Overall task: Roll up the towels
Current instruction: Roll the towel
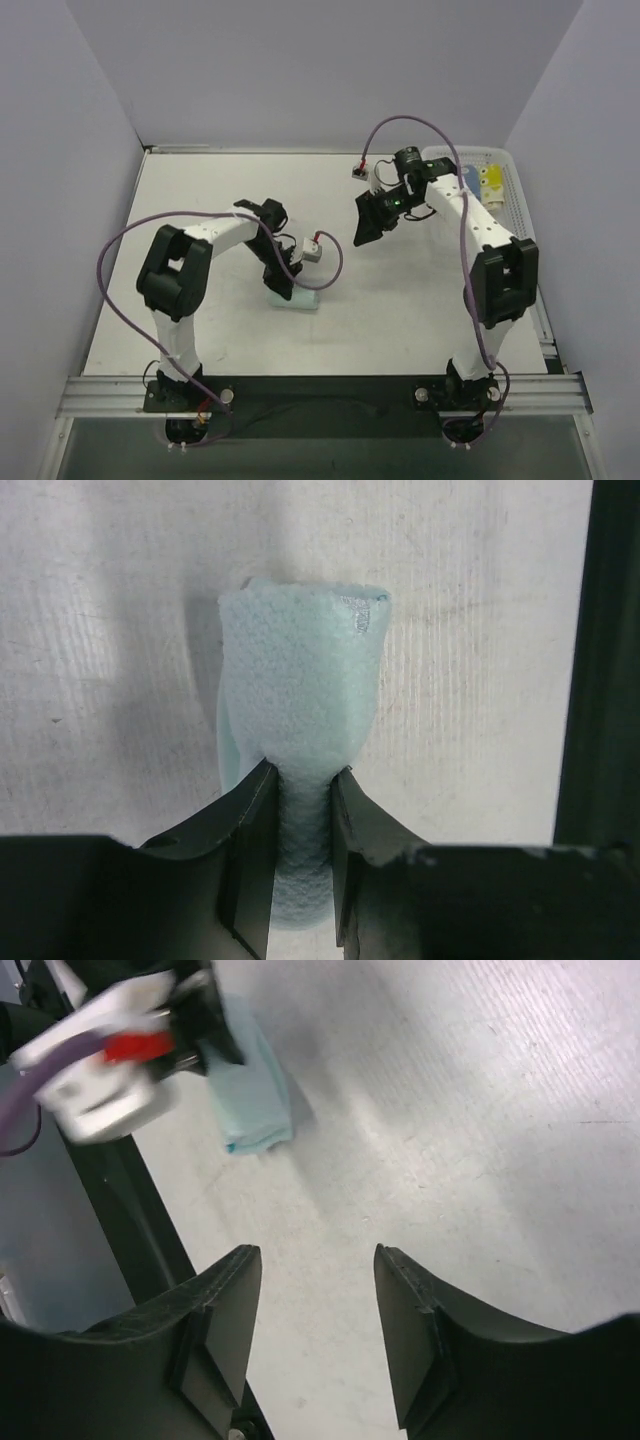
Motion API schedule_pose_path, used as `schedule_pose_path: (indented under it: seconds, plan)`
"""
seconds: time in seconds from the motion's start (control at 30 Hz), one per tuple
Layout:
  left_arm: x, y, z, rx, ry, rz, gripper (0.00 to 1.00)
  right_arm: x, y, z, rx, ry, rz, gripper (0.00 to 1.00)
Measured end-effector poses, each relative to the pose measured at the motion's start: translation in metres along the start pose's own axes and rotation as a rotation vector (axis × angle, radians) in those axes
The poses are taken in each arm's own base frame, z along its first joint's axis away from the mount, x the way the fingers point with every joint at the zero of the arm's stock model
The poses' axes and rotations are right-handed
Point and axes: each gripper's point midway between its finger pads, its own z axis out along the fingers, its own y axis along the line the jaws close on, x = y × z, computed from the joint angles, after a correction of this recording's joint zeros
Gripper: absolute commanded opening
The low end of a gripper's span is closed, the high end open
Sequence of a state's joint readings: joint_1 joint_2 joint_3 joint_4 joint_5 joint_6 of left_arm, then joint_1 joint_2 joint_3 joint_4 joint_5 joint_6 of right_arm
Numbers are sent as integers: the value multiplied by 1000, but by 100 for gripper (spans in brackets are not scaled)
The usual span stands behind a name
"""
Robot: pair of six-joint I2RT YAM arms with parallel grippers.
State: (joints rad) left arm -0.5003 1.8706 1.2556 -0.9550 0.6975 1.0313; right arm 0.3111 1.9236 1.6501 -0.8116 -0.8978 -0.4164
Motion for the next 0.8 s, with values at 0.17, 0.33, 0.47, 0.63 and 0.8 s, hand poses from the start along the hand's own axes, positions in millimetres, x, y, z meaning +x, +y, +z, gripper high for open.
schedule_pose_path:
  seconds: [0.17, 0.33, 0.47, 0.63, 0.8]
  plan:
    - [-3, 10, 0, 153, -21, -206, 19, 8, 58, -38, 58, -57, -144, 35]
    - [-1, 13, 0, 249, -36, -342, 19, 38, 98, -33, 77, 5, -268, 31]
    - [0, 10, 0, 278, -27, -395, 19, 47, 123, -13, 48, 75, -361, 30]
    - [3, 5, 0, 301, -14, -429, 19, 30, 154, 9, 28, 119, -520, 42]
    - [5, 3, 1, 316, -6, -447, 18, 24, 170, 57, 90, 160, -705, 61]
